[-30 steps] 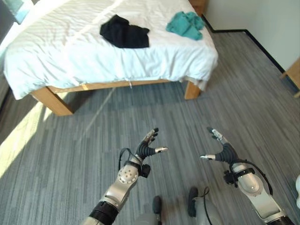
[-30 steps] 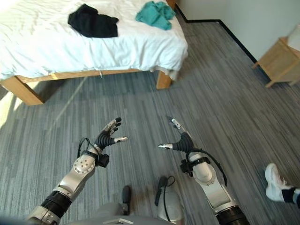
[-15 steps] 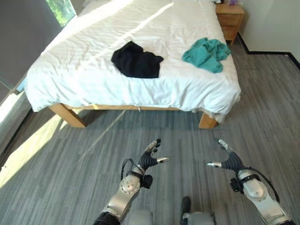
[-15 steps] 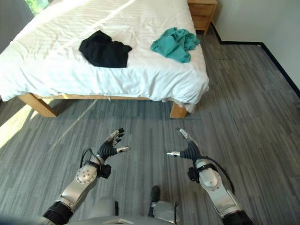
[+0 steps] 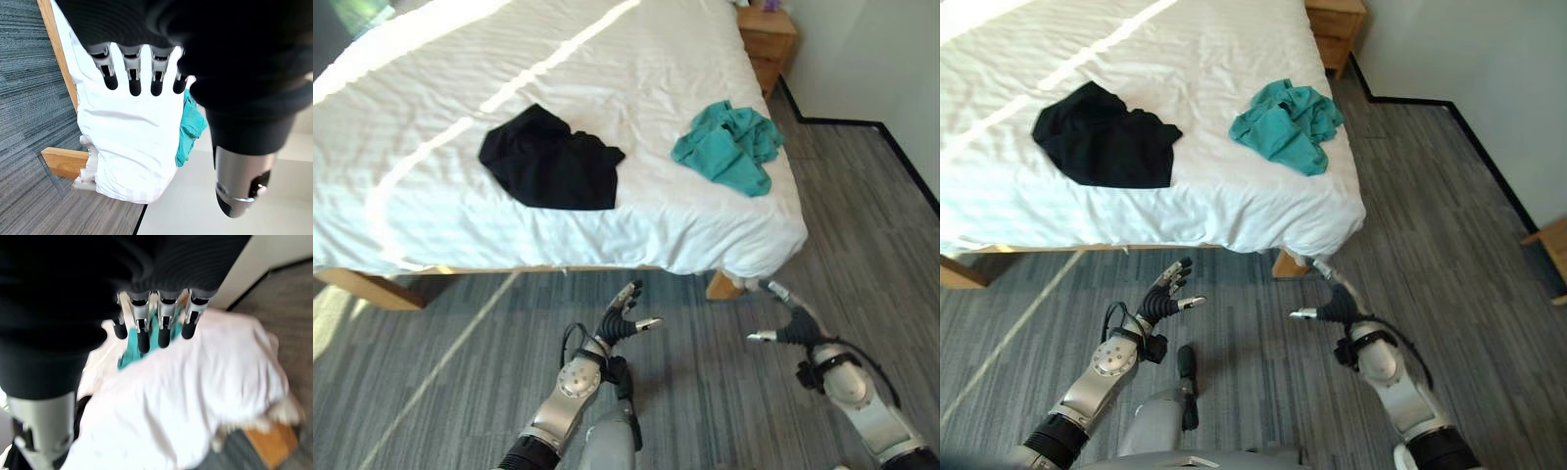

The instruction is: Pick up bed clothes into laundry basket.

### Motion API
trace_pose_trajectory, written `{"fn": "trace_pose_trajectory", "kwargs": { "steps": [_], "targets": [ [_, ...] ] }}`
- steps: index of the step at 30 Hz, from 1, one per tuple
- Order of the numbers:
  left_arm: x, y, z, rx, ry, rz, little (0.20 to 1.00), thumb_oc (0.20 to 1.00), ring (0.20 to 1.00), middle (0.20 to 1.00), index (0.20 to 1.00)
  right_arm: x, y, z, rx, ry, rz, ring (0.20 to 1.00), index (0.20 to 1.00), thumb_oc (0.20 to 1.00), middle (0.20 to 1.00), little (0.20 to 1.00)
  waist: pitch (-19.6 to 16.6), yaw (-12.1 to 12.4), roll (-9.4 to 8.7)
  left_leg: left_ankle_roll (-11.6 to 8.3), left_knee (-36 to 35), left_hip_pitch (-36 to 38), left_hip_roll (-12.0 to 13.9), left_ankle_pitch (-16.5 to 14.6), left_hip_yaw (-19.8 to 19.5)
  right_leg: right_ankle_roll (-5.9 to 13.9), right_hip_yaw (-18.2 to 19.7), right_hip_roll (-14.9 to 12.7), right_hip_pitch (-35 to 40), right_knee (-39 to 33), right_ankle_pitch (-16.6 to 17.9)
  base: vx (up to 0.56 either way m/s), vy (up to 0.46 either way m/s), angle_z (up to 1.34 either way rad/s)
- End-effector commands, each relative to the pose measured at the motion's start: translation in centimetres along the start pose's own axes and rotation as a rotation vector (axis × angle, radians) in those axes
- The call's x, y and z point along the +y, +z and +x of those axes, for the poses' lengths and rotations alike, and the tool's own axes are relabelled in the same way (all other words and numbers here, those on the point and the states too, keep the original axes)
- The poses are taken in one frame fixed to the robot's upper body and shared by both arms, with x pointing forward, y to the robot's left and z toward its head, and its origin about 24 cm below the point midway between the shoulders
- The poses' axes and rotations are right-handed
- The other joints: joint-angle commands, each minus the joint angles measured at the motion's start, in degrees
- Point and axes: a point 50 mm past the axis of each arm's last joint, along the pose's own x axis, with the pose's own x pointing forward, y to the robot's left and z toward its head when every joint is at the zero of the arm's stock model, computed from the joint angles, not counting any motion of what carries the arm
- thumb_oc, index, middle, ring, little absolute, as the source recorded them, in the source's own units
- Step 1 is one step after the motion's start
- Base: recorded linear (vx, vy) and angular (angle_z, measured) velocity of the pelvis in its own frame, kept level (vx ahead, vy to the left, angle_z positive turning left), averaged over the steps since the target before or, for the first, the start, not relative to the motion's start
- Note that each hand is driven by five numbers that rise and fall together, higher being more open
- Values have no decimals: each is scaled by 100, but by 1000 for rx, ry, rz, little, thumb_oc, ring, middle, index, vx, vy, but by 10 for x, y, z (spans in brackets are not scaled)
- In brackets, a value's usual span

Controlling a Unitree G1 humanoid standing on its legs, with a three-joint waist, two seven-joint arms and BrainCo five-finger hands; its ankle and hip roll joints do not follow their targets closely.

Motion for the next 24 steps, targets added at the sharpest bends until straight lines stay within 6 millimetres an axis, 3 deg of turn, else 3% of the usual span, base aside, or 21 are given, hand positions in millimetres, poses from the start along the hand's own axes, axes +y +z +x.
{"fn": "trace_pose_trajectory", "kwargs": {
  "steps": [1,2,3,4,5,6,7,8,10,11,16,17,19,23,24],
  "targets": [
    [7,35,4,-177,-1,6,1000,1000,1000,1000,1000,-85,17,31,-93,-386,-281,1000,1000,1000,1000,1000,73,152,82,-555,-111,531,355,-393,-108,516,-257,-600,-186,-325,1974,167,-4,80],
    [7,36,4,-179,-1,6,1000,1000,1000,1000,1000,-86,18,31,-93,-388,-283,1000,1000,1000,1000,1000,78,143,98,-554,-119,521,364,-367,-120,516,-272,-589,-186,-339,1995,508,0,70],
    [9,32,4,-157,-16,9,1000,1000,1000,1000,1000,-124,13,30,-40,-503,-435,1000,1000,1000,1000,1000,101,28,49,-612,-191,792,216,-620,-356,516,-555,-824,-451,-1014,1658,427,-11,74],
    [9,30,2,-150,-17,-1,1000,1000,1000,1000,1000,-138,16,30,-33,-540,-488,1000,1000,1000,1000,1000,85,-13,34,-635,-191,847,176,-690,-427,503,-599,-833,-512,-1333,1607,583,-28,36],
    [8,26,1,-131,-33,2,1000,1000,1000,1000,1000,-150,13,28,-4,-560,-554,1000,1000,1000,1000,1000,86,-40,-22,-666,-191,944,102,-819,-527,448,-593,-771,-557,-1772,1390,368,-54,93],
    [6,23,2,-119,-45,-9,1000,1000,1000,1000,1000,-163,4,24,53,-586,-605,1000,1000,1000,1000,1000,76,-105,-31,-708,-191,989,62,-877,-672,405,-563,-659,-607,-2318,1382,450,-80,104],
    [4,20,4,-102,-62,-2,1000,1000,1000,1000,1000,-176,-14,21,149,-603,-666,1000,1000,1000,1000,1000,76,-122,-61,-771,-191,1063,36,-1011,-842,370,-406,-557,-701,-2804,1354,358,-65,155],
    [2,21,4,-103,-89,8,1000,1000,1000,1000,1000,-180,-23,14,213,-583,-673,1000,1000,1000,1000,1000,52,-151,-113,-775,-191,1035,-74,-1054,-1063,309,-153,-481,-639,-3134,1328,345,-92,135],
    [-5,10,0,-65,-120,-8,1000,1000,1000,1000,1000,-191,-28,12,249,-613,-662,1000,1000,1000,1000,1000,-21,-73,-154,-800,-191,1063,-116,-1107,-1160,356,-162,-531,-514,-3322,1537,315,-102,147],
    [-8,4,-2,-36,-136,-32,1000,1000,1000,1000,1000,-194,-41,9,324,-589,-697,1000,1000,1000,1000,1000,-24,-43,-121,-804,-191,1050,-127,-1116,-1261,308,-155,-493,-464,-3407,1563,332,-105,101],
    [-13,-30,-11,112,-139,-60,1000,1000,1000,1000,1000,-197,-43,26,354,-553,-747,1000,1000,1000,1000,1000,17,-15,-5,-916,-191,836,-72,-1073,-1420,255,-356,-482,-444,-3730,1624,87,-47,29],
    [-16,-39,-11,153,-152,-17,1000,1000,1000,1000,1000,-205,-29,45,319,-581,-732,1000,1000,1000,1000,1000,183,111,48,-975,-191,573,-50,-987,-1466,270,-376,-507,-616,-3782,1676,-88,-31,16],
    [-14,-41,-7,166,-139,-1,1000,1000,1000,1000,1000,-214,-19,59,306,-607,-724,1000,1000,1000,1000,1000,275,125,71,-1008,-191,365,-42,-920,-1479,280,-364,-518,-810,-3802,1723,-153,-4,1],
    [-1,-38,21,179,-32,77,1000,1000,1000,1000,1000,-253,39,102,215,-702,-732,1000,1000,1000,1000,1000,522,176,96,-1157,-191,-469,54,-672,-1332,326,-198,-529,-1680,-3804,1884,-189,32,-18],
    [0,-39,26,191,-15,98,1000,1000,1000,1000,1000,-257,44,106,216,-704,-740,1000,1000,1000,1000,1000,576,190,93,-1193,-191,-589,81,-626,-1314,333,-182,-523,-1781,-3804,1881,-159,19,-27]
  ]
}}
